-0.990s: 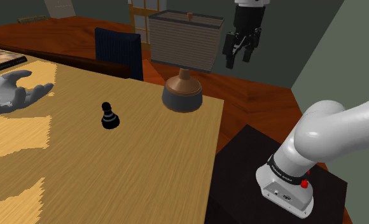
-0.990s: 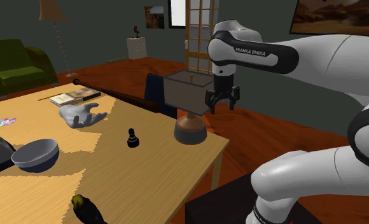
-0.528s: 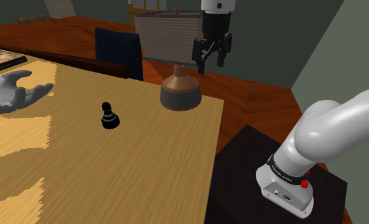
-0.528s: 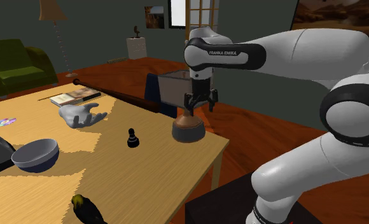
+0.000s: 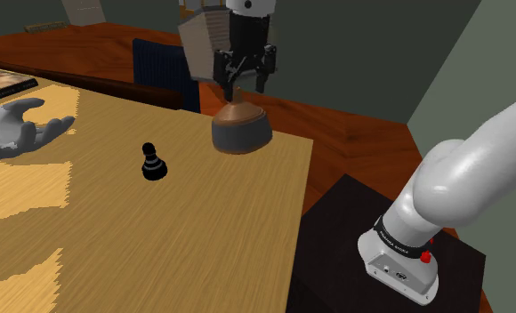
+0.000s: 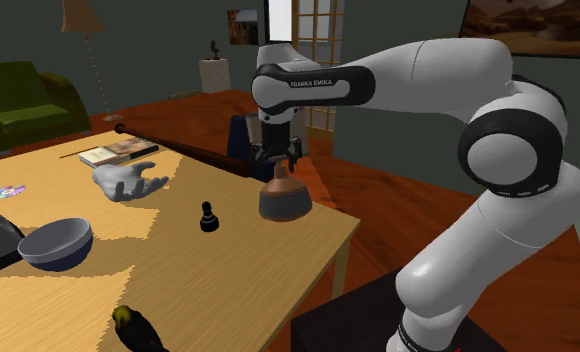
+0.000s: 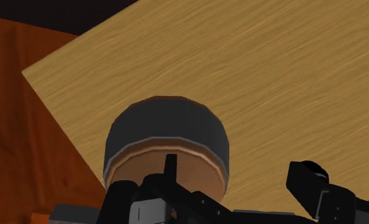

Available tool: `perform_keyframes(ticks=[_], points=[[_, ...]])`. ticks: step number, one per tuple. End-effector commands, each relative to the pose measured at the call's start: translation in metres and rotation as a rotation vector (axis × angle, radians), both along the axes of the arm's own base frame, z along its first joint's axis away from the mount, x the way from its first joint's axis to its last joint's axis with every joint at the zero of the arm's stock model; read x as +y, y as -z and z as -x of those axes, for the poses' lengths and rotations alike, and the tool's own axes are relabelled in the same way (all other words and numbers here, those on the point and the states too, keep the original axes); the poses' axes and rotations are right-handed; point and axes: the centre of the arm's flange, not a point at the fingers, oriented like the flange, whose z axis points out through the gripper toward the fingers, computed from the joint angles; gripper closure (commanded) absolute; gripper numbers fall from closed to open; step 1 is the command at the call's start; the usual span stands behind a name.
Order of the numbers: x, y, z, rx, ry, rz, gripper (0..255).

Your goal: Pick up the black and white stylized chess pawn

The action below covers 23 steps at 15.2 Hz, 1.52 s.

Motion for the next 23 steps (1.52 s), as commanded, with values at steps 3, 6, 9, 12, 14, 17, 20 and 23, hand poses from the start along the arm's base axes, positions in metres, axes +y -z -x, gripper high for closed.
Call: perform_keyframes(ticks=[3, 6, 9, 12, 14, 17, 20, 23], points=[[0.037, 0.053, -0.035, 0.143, 0.000, 0.037, 0], [0.068, 0.065, -0.058, 0.149, -0.003, 0.039, 0], [0.098, 0.077, -0.082, 0.156, -0.005, 0.042, 0], [0.129, 0.090, -0.105, 0.162, -0.008, 0.044, 0], [0.149, 0.098, -0.120, 0.166, -0.009, 0.046, 0], [0.180, 0.111, -0.143, 0.172, -0.012, 0.048, 0], [0.203, 0.121, -0.161, 0.177, -0.013, 0.050, 0], [0.203, 0.137, -0.161, 0.177, -0.013, 0.050, 0]])
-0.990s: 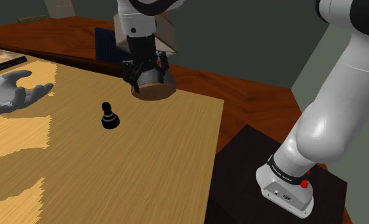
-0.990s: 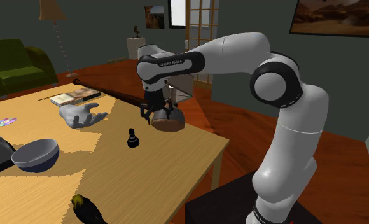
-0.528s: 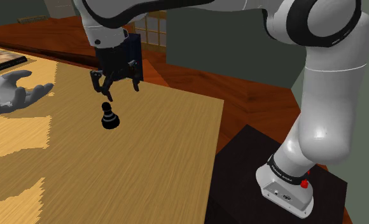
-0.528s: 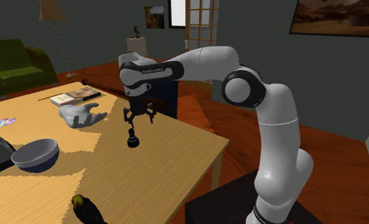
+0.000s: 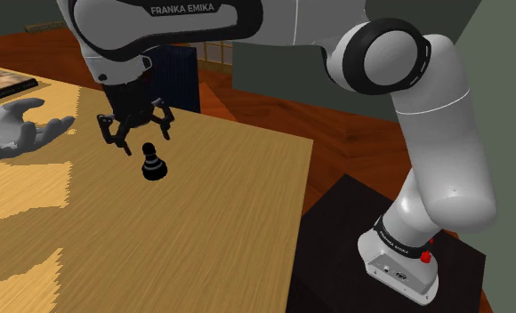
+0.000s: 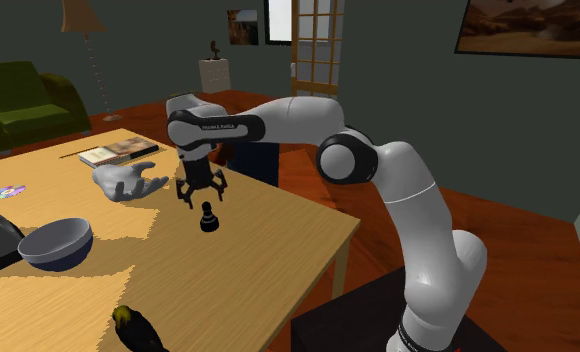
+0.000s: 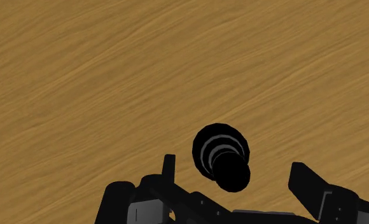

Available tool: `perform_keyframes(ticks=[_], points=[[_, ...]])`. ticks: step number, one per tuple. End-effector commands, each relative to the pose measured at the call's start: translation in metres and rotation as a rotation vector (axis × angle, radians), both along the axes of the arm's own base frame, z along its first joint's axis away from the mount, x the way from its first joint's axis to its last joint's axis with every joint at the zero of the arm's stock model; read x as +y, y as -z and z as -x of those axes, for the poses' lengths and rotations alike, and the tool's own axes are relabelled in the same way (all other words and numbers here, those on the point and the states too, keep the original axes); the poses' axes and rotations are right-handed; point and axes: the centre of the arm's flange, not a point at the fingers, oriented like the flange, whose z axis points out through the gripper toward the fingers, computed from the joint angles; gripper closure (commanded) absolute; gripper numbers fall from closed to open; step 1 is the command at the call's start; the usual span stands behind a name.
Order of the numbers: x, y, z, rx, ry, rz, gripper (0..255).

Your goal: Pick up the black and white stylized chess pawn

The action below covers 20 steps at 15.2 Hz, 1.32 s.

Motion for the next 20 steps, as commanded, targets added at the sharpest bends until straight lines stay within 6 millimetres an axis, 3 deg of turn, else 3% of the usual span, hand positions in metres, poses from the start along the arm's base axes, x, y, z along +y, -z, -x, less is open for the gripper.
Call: perform_keyframes(ticks=[1, 4, 6, 7, 16, 20], points=[[0.001, 0.009, -0.001, -0.001, 0.000, 0.000, 0], [0.001, 0.028, -0.001, -0.001, 0.000, 0.000, 0], [0.001, 0.028, -0.001, -0.001, 0.000, 0.000, 0], [0.001, 0.028, -0.001, -0.001, 0.000, 0.000, 255], [0.001, 0.028, -0.001, -0.001, 0.000, 0.000, 255], [0.001, 0.007, -0.001, -0.001, 0.000, 0.000, 255]])
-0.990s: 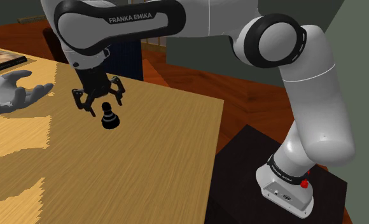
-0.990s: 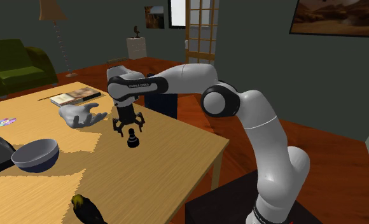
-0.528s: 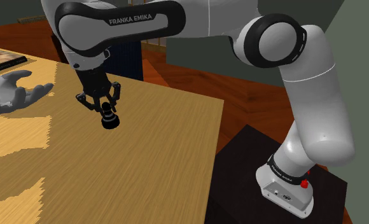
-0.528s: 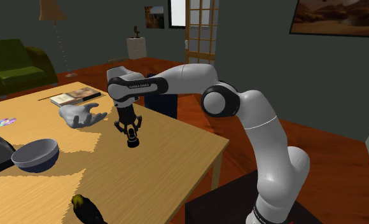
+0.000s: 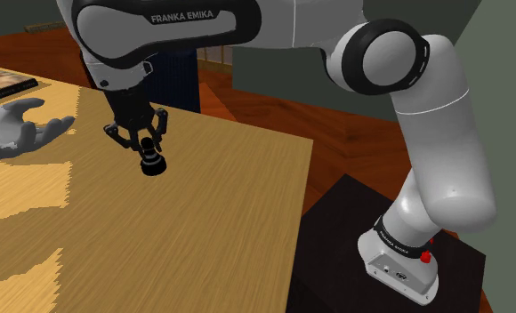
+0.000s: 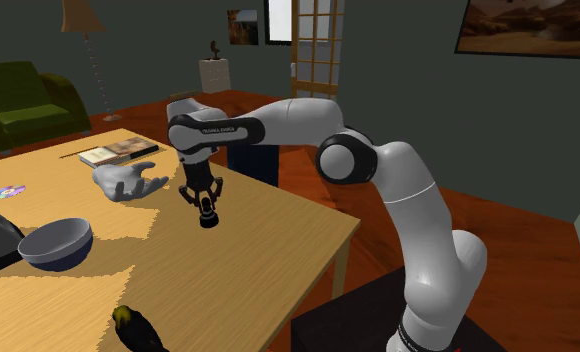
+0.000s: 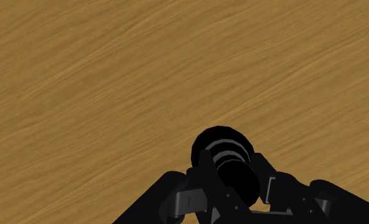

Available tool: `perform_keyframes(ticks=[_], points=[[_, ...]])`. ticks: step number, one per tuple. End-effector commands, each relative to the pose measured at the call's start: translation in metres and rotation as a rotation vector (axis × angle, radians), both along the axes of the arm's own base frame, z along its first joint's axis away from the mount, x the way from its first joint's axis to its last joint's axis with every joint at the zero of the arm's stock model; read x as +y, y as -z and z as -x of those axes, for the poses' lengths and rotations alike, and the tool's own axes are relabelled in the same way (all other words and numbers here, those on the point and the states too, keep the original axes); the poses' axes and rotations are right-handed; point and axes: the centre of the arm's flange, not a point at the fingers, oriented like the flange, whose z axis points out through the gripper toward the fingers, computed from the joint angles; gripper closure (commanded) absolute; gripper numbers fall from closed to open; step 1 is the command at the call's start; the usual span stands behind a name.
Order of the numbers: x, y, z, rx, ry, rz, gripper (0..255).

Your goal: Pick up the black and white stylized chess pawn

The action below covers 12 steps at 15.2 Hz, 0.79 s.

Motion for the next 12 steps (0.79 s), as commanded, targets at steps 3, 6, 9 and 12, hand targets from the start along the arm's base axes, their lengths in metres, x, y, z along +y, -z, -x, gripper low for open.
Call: perform_keyframes(ticks=[3, 6, 9, 12], points=[[0.001, -0.020, 0.000, 0.000, 0.000, 0.000, 255], [0.001, -0.036, 0.000, 0.000, 0.000, 0.000, 255], [0.001, -0.052, 0.000, 0.000, 0.000, 0.000, 255], [0.001, -0.063, 0.001, 0.000, 0.000, 0.000, 255]])
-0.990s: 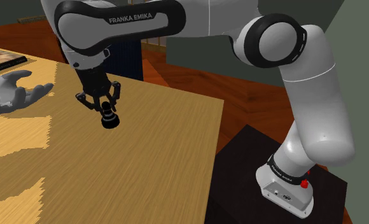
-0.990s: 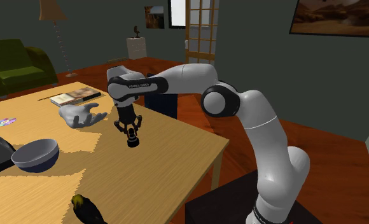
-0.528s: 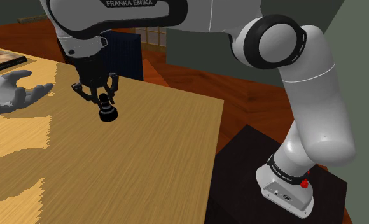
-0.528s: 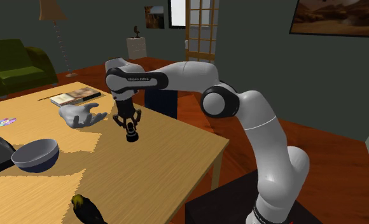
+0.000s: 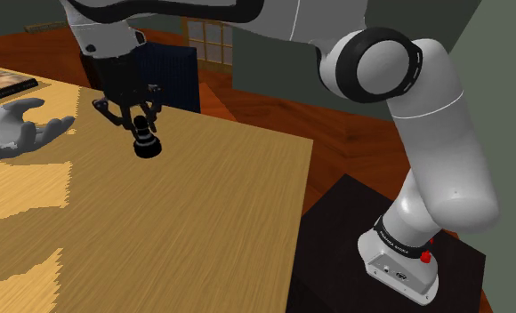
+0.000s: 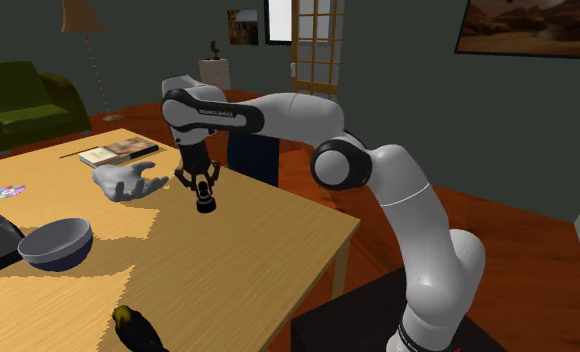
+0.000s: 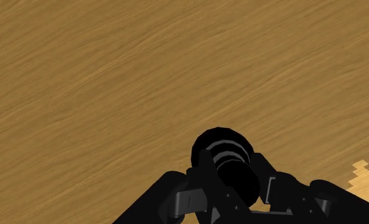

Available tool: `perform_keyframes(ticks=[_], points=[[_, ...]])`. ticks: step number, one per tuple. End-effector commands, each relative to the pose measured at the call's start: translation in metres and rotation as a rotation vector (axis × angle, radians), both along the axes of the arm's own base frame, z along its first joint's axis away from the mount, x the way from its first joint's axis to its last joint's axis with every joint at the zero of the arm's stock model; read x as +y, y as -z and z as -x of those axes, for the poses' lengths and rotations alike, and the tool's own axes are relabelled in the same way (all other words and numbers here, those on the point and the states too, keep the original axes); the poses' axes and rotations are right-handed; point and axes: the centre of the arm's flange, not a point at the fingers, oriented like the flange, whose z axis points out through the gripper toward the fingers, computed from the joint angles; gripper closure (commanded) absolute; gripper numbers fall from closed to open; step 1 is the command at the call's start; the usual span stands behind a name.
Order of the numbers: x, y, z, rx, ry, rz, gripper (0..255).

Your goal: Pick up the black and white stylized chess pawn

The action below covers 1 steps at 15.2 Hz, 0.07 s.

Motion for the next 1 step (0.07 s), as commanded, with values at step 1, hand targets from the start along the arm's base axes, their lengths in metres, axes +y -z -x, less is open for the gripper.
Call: perform_keyframes(ticks=[1], points=[[0.0003, -0.0025, 0.0006, 0.000, 0.000, 0.000, 255]])
